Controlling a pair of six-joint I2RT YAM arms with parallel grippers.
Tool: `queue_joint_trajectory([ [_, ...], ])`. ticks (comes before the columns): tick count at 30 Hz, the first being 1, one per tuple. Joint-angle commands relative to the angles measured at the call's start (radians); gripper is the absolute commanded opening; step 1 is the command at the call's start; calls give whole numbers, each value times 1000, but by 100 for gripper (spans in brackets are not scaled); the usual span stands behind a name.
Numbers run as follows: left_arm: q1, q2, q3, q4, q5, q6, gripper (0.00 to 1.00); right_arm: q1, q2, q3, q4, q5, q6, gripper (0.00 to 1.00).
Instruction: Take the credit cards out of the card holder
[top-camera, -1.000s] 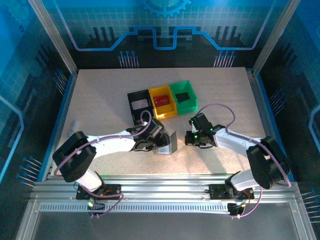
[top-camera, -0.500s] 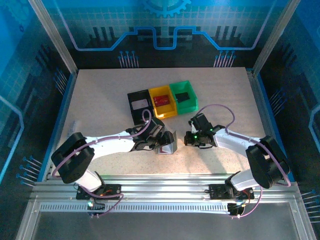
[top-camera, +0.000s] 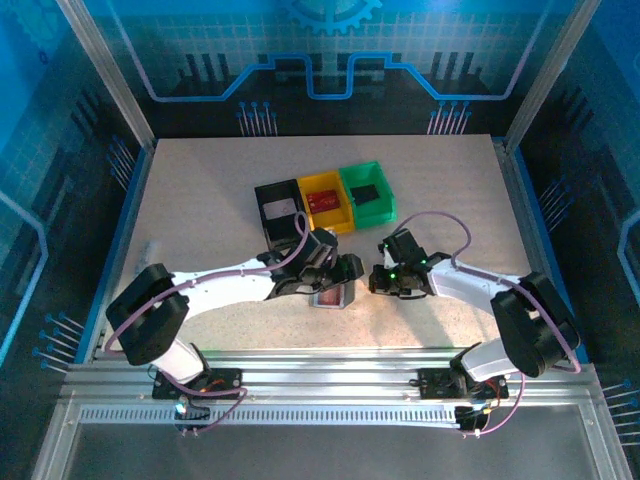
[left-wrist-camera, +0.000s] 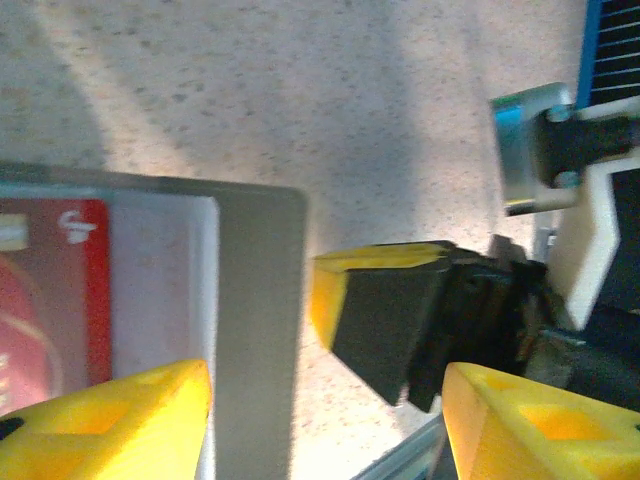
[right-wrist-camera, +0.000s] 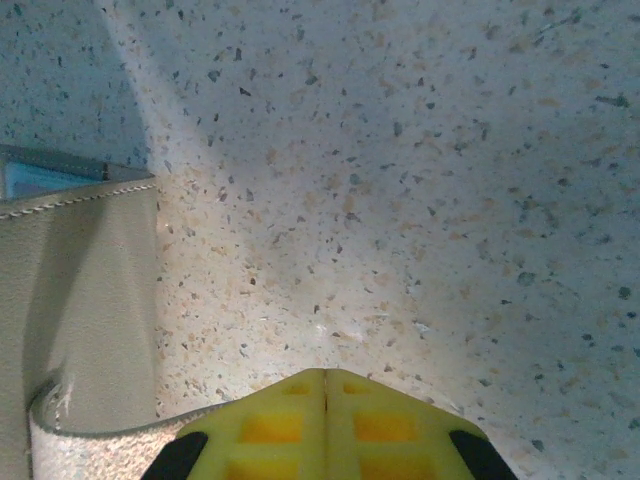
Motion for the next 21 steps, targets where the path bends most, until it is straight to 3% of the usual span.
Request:
queue_joint_trajectory([
  [1,-17,41,45,17,31,-9,64,-17,-36,-12,-7,-16,7,0],
  [17,-34,122,65,74,50,-31,65,-49,-114,-30,-52,-14,-9,0],
  [21,-34,115,82,54,44,-13,66,-60,-125,-13,-95,9,-31,8],
])
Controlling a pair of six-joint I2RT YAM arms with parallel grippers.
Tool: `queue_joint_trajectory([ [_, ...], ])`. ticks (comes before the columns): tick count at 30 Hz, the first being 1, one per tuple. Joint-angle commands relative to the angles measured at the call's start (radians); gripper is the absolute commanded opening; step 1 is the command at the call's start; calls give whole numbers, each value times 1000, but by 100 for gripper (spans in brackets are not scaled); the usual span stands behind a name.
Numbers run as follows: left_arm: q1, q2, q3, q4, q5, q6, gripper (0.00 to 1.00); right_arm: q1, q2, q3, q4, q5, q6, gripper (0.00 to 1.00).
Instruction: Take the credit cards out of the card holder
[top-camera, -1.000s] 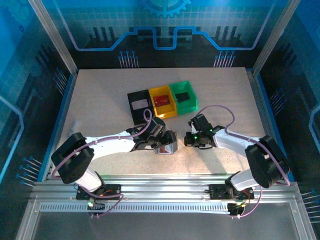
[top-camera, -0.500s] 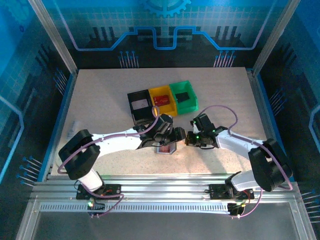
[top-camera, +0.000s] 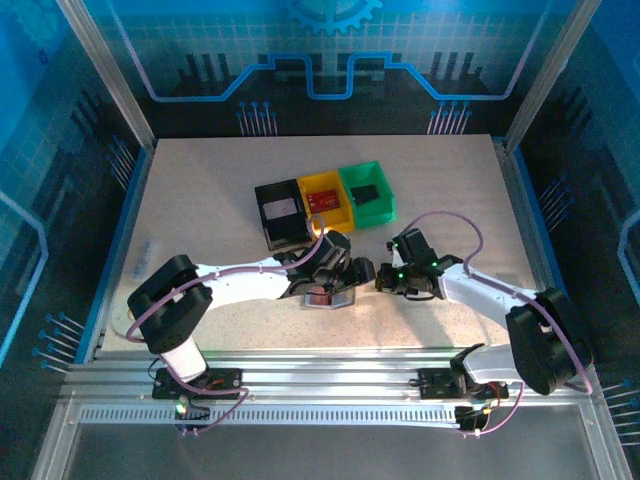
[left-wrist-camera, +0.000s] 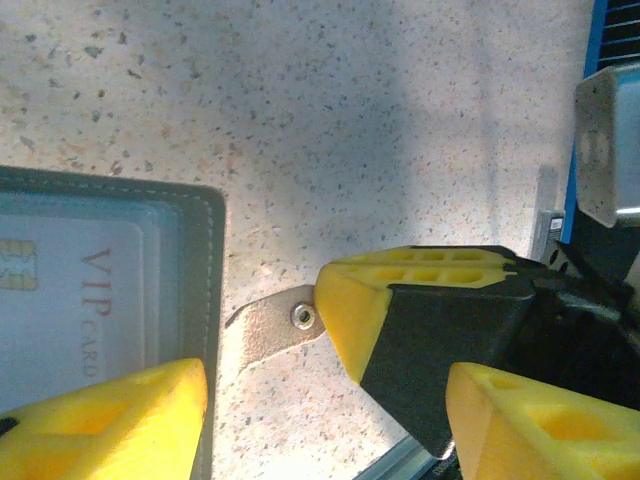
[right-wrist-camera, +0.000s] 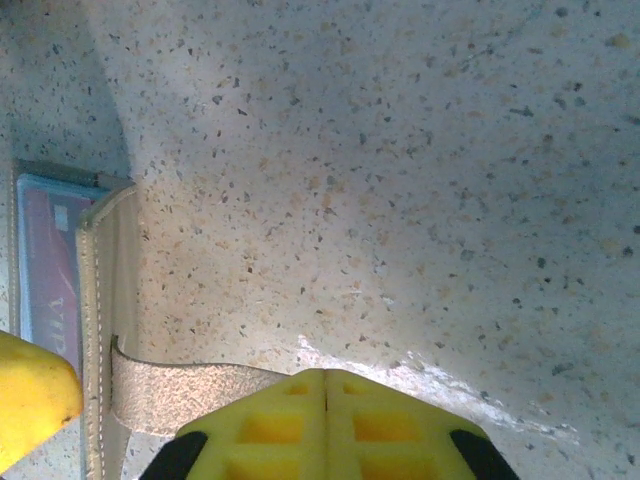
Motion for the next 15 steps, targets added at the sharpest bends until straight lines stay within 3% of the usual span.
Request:
queue_joint_trajectory([
  [1,-6,5,43,-14,8,19,67,-21,-28,18,-63,14,-31,8],
  [15,42,-116,13,-111,-41,94,71,-77,-178,51,-180,50,-83,42],
])
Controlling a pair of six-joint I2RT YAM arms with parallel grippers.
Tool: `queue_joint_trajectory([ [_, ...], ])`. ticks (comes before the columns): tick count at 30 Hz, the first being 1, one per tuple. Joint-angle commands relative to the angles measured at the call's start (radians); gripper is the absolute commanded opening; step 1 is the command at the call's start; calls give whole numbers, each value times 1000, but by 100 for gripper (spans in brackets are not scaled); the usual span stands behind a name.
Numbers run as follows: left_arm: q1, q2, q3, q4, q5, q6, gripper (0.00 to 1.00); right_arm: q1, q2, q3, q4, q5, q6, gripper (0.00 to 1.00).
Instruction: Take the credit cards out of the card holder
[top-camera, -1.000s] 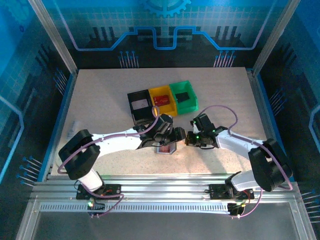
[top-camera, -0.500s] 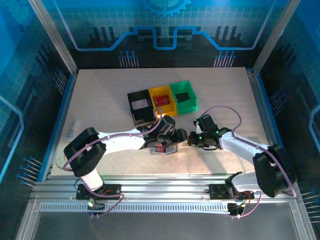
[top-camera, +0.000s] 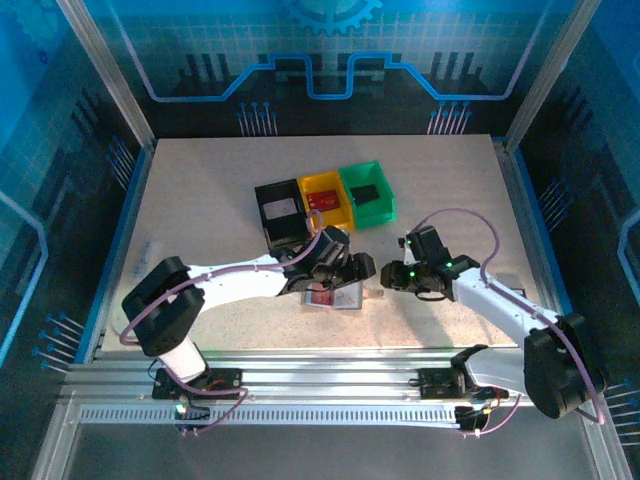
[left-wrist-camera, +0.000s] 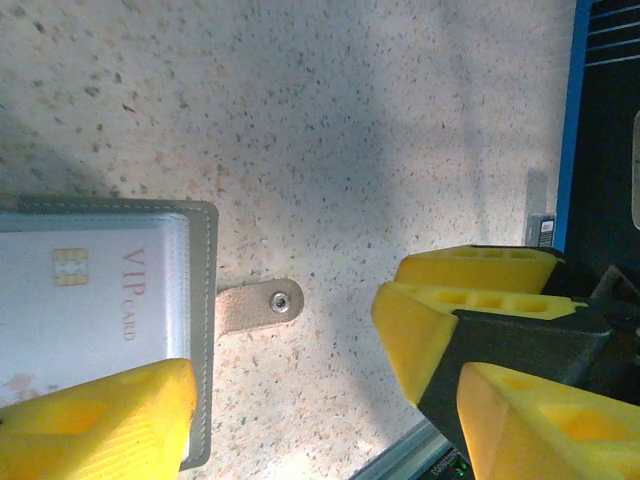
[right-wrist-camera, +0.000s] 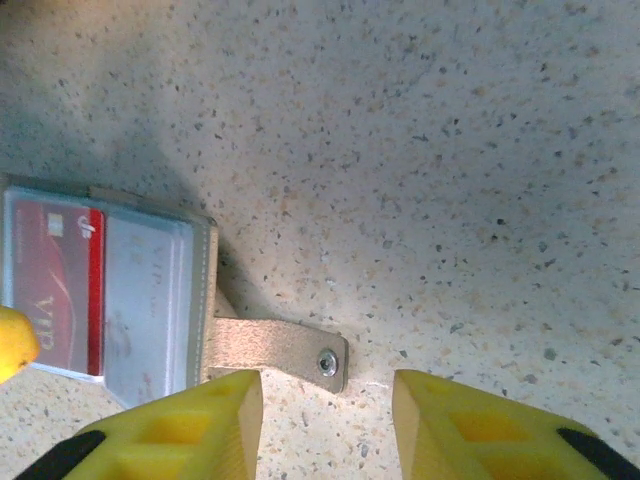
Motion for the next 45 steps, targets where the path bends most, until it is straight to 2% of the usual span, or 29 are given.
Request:
queue_joint_trajectory([
  [1,31,-89,-24,-58,-25,50,71,-20,-50,40,-59,8,-24,43],
  [5,62,-162,-95,-90,-36,61,71,-21,-72,56,-63,-63,-23,44],
  [10,92,-230,-196,-125,-53,53,72,30,-100,37,47,-195,27,41],
  [17,95,-249,-271,-137,-67,13,72,197,-54,80,131,-167,77,38],
  [18,97,-251,-278,-142,-70,8,72,209,-46,80,149,-166,94,35],
  [21,101,-256,-286,-166,-79,-1,72,221,-17,76,189,-171,140,30],
  [31,104,-257,-281,-279,-150,-6,67,272,136,99,286,-192,205,26],
  [45,105,-185,-222,-380,-194,-2,59,334,290,146,304,-107,265,21],
])
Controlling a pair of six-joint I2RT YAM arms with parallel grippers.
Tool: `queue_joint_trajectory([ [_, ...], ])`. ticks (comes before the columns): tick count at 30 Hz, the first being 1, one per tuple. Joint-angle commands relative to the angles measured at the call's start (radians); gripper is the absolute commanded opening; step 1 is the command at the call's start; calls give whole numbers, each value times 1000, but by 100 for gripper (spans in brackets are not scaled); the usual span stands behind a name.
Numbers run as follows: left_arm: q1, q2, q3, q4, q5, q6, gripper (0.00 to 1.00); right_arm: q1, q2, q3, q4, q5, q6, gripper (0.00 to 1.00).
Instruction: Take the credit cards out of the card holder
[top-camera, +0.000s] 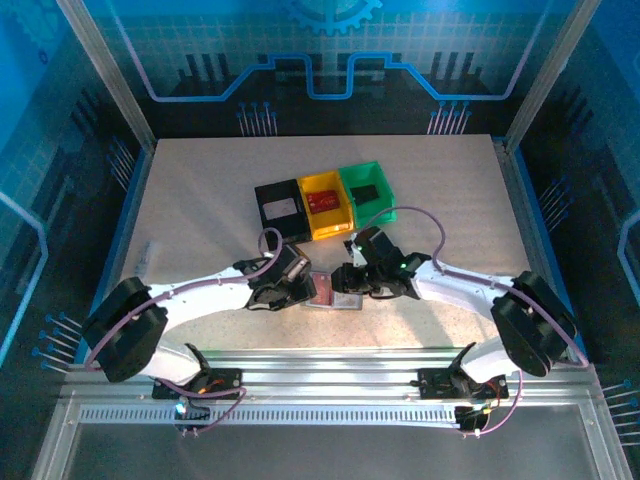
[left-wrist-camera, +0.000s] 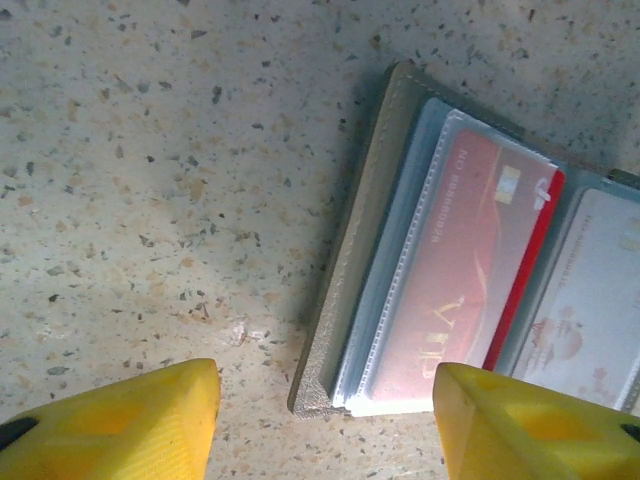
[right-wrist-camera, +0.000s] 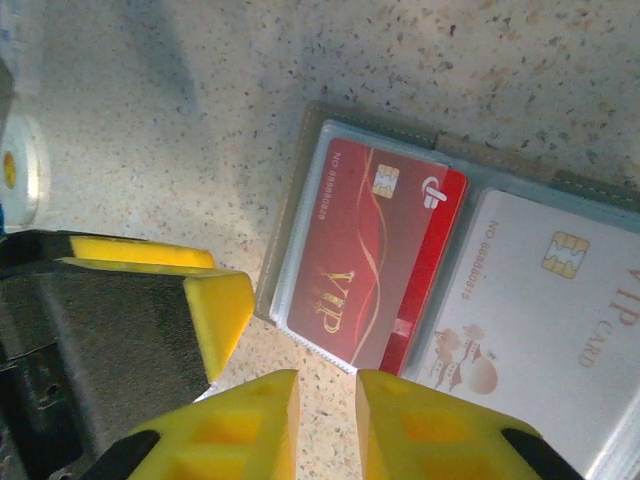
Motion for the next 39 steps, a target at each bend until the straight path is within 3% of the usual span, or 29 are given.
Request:
queue_joint_trajectory([
  [1,6,30,35,-45,-16,-7,59,12,32,18,31,25,39,21],
  [39,-7,180,-13,28,37,-28,46,20,213,24,152,28,52,23],
])
